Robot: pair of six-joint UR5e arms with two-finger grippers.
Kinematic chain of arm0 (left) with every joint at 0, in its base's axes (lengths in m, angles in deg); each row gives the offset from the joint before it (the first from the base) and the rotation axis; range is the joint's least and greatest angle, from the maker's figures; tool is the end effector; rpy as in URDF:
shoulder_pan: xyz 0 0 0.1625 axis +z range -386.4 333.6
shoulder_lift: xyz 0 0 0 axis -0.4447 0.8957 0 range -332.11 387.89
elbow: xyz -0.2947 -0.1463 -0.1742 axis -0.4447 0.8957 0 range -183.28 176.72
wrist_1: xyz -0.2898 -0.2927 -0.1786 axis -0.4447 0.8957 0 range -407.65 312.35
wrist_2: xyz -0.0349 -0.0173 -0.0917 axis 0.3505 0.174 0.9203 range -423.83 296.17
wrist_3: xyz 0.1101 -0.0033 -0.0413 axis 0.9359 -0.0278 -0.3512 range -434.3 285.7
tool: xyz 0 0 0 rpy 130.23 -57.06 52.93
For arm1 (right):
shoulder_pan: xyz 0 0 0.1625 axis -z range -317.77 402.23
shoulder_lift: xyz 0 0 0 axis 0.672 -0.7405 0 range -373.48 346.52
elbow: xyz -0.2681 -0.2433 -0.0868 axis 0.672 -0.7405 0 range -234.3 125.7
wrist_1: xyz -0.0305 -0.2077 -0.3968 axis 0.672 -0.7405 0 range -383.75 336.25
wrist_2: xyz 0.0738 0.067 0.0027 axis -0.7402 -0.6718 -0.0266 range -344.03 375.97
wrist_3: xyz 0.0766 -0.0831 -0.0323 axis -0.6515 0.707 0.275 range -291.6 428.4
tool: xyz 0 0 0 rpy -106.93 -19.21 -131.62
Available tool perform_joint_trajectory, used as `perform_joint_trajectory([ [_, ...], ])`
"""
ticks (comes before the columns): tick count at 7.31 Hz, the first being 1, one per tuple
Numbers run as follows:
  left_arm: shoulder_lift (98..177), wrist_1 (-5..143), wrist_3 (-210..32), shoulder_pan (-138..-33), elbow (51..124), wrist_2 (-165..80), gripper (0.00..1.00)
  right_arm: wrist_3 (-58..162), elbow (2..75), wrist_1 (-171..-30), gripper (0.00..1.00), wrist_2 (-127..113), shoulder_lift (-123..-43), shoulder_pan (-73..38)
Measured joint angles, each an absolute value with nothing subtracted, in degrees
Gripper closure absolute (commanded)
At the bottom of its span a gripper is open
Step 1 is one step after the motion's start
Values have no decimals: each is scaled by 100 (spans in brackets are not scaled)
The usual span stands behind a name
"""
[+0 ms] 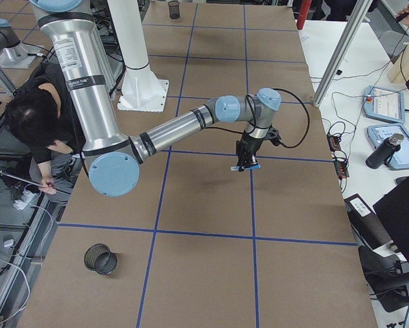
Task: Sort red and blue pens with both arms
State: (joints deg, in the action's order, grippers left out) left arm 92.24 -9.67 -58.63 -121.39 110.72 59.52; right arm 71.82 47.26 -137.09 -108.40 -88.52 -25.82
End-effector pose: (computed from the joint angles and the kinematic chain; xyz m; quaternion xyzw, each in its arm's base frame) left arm -0.0898 -0.2402 0.6490 -0.3795 0.3294 -0.0494 0.8631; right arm -0.1565 -0.5673 0.4222 -0.0215 -0.2957 -0.2177 0.9299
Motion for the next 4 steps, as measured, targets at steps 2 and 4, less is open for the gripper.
perform_joint_trajectory([
  [2, 9017, -1108, -5855, -12147, 10797, 5974, 100, 7162, 4742, -13699, 100, -10924, -8917, -2575],
  [4, 8986, -1116, -5837, -12150, 10284, 6007, 100, 7157, 4753, -13695, 100, -10937, -8938, -2569],
])
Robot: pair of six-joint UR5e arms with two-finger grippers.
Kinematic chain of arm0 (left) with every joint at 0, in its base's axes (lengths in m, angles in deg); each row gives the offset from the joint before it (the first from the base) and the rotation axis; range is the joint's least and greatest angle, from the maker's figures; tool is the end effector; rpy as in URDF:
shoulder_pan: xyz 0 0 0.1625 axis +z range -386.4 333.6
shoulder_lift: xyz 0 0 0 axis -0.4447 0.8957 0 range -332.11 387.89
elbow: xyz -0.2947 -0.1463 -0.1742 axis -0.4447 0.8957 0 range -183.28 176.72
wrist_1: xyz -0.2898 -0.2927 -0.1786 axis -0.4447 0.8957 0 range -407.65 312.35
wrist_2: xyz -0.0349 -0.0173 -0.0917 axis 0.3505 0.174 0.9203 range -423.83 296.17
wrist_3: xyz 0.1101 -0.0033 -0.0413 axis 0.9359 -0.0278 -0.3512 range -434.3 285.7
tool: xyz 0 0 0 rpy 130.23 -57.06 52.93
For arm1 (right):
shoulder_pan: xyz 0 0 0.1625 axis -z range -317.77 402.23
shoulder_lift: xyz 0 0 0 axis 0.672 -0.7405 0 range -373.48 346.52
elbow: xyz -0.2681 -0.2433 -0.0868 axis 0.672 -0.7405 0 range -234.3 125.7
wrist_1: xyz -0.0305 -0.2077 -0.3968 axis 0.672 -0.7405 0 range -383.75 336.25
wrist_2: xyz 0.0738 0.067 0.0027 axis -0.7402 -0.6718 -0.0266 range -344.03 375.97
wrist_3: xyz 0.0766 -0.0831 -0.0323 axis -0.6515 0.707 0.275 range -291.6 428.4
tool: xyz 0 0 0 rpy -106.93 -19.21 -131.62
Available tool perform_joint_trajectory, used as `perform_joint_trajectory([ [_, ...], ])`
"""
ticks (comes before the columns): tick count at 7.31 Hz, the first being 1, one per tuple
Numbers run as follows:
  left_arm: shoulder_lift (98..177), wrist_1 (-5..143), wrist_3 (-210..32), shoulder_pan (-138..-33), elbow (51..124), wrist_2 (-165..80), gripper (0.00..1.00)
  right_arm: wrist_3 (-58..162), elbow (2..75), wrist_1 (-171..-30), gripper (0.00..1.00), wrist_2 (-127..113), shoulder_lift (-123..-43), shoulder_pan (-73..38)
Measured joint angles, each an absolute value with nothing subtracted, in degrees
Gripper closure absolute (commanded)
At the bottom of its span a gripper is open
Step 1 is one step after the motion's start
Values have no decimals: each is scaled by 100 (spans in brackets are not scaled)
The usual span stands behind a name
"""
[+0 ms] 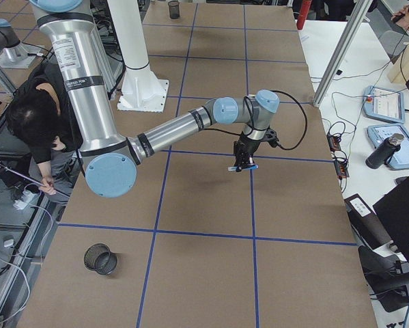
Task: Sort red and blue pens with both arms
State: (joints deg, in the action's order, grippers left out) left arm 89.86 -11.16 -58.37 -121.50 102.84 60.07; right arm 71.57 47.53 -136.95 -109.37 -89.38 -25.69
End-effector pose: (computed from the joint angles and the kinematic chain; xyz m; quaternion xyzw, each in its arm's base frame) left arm -0.0849 -0.1903 0.7109 -0.4635 0.3355 -0.0809 0.8161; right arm -0.1577 -0.5624 0.4272 -0.0275 -0.3030 -0.2153 0.9279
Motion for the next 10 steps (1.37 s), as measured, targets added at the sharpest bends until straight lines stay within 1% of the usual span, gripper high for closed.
perform_joint_trajectory([
  [2, 8985, -1108, -5747, -12149, 9993, 6126, 100, 7156, 4769, -13695, 100, -10944, -8962, -2564],
  [7, 9003, -1075, -5716, -12141, 9769, 6312, 100, 7156, 4765, -13695, 100, -11088, -8986, -2539],
  [8, 9003, -1069, -5716, -12141, 9710, 6333, 88, 7156, 4770, -13695, 100, -11121, -8991, -2537],
  [10, 9009, -1066, -5716, -12141, 9580, 6423, 0, 7156, 4773, -13695, 100, -11131, -8991, -2536],
])
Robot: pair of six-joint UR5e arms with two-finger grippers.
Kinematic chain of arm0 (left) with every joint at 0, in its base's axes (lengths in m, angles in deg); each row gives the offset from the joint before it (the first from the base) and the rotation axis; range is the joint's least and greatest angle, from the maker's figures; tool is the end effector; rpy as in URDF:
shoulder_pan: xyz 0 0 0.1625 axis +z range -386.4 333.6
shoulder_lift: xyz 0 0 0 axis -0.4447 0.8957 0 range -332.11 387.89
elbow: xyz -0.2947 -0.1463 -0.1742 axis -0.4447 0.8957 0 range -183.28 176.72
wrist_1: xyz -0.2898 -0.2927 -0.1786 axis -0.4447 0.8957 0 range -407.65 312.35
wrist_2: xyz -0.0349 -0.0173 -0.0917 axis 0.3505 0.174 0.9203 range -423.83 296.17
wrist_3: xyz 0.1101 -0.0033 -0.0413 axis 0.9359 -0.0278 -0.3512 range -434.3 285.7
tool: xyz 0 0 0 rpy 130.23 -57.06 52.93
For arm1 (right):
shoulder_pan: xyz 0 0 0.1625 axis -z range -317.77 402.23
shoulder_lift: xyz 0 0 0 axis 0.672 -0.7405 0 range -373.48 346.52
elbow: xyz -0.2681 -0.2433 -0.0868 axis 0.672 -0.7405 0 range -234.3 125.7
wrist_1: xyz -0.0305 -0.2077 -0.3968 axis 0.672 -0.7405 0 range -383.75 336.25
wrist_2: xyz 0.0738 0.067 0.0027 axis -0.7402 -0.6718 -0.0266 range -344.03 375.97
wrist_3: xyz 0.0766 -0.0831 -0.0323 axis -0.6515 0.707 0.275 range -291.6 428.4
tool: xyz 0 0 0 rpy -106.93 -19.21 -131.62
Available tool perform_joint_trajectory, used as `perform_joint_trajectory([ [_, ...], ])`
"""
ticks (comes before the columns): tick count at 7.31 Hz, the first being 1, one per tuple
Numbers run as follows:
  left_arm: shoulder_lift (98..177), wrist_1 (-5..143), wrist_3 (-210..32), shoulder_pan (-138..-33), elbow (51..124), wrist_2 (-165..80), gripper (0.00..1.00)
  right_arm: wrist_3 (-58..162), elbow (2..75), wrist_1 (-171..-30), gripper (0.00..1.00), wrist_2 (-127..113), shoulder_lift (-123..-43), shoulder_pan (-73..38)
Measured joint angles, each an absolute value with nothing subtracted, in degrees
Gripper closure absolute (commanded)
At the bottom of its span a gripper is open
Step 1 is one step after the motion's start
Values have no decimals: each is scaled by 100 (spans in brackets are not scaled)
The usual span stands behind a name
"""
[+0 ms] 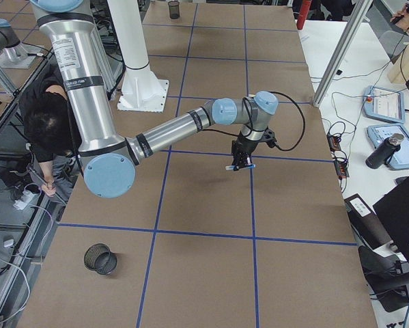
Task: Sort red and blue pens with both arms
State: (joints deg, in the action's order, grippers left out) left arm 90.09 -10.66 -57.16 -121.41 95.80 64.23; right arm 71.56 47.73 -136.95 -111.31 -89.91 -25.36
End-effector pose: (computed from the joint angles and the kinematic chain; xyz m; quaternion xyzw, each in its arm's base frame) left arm -0.0759 -0.1696 0.7531 -0.4928 0.3657 -0.1090 0.7820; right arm -0.1628 -0.5576 0.4285 -0.0339 -0.3183 -0.2162 0.9224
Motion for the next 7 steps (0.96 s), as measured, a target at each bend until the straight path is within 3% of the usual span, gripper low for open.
perform_joint_trajectory([
  [4, 9117, -1051, -5708, -12141, 9531, 6452, 0, 7156, 4751, -13695, 100, -11132, -8990, -2535],
  [7, 9704, -931, -5709, -12141, 9694, 6467, 0, 7218, 4942, -13719, 100, -11158, -9285, -2552],
])
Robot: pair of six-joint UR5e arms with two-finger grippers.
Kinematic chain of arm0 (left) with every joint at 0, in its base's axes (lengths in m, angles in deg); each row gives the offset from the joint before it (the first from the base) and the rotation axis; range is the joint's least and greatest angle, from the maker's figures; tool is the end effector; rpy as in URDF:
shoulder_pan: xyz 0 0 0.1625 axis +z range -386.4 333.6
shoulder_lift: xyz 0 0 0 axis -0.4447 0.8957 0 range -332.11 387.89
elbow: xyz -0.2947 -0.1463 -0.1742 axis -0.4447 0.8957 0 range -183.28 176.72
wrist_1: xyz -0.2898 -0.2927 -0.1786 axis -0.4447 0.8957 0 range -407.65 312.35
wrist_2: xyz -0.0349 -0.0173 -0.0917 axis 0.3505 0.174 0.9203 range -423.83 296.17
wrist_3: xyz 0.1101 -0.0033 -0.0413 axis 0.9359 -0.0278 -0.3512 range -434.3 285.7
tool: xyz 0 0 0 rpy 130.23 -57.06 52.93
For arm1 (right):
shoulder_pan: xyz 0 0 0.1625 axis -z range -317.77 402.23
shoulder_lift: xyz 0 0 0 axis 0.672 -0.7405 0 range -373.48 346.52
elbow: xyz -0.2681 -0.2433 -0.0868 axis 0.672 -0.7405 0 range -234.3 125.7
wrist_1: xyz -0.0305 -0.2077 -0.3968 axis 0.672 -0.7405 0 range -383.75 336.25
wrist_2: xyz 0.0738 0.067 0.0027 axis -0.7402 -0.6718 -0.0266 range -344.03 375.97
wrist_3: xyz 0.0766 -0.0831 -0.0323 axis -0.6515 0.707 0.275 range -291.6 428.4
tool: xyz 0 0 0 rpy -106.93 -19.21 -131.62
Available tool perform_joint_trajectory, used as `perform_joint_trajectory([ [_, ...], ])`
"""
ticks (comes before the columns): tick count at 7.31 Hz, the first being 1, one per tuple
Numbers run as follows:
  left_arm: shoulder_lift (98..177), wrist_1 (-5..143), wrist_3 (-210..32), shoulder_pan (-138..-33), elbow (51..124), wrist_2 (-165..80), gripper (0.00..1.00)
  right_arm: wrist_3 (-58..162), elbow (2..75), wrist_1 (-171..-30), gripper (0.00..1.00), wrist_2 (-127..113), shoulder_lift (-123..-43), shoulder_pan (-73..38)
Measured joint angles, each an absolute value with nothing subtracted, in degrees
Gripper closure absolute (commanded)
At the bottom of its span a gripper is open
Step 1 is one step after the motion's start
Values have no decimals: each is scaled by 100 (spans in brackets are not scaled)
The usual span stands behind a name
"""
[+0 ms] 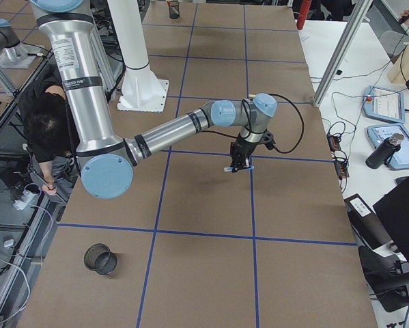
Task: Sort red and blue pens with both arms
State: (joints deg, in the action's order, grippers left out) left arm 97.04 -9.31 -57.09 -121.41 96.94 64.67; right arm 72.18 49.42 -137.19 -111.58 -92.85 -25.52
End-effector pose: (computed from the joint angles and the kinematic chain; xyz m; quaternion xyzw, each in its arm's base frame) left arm -0.0820 -0.2473 0.7206 -0.4248 0.3710 -0.0837 0.8216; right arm -0.1552 -0.5420 0.4433 -0.0443 -0.3188 -0.2157 0.9219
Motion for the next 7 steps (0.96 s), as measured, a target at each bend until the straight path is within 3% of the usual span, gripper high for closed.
perform_joint_trajectory([
  [3, 10748, -561, -5815, -12134, 9688, 6602, 0, 7609, 5747, -13775, 100, -11227, -10606, -2722],
  [7, 11274, -419, -6044, -12126, 10049, 7046, 0, 9740, 5315, -14675, 100, -11034, -11274, -4018],
])
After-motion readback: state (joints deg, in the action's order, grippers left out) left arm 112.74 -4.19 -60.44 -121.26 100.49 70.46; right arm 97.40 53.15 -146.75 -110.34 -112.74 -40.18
